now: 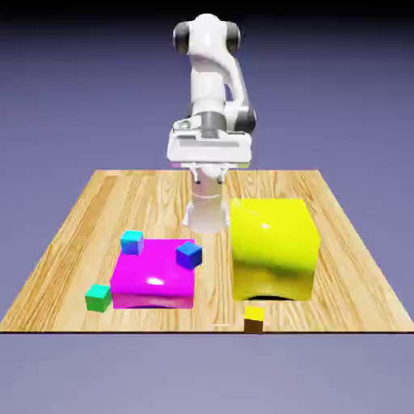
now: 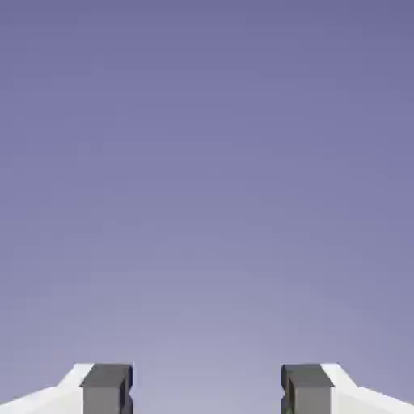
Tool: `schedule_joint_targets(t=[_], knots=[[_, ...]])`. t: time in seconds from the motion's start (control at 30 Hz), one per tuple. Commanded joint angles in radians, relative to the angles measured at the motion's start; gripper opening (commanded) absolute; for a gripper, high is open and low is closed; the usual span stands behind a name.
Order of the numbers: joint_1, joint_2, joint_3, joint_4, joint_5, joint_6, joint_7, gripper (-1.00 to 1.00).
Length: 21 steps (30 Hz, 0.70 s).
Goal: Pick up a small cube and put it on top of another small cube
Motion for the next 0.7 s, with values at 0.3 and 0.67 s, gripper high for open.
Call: schedule_joint_targets(t=[0.3,0.67], knots=[[0.018,0.362,0.048,0.263,0.005,-0.239,0.149,0.00],[0.038,0.761,0.101,0.553,0.011,-0.502,0.314,0.00]])
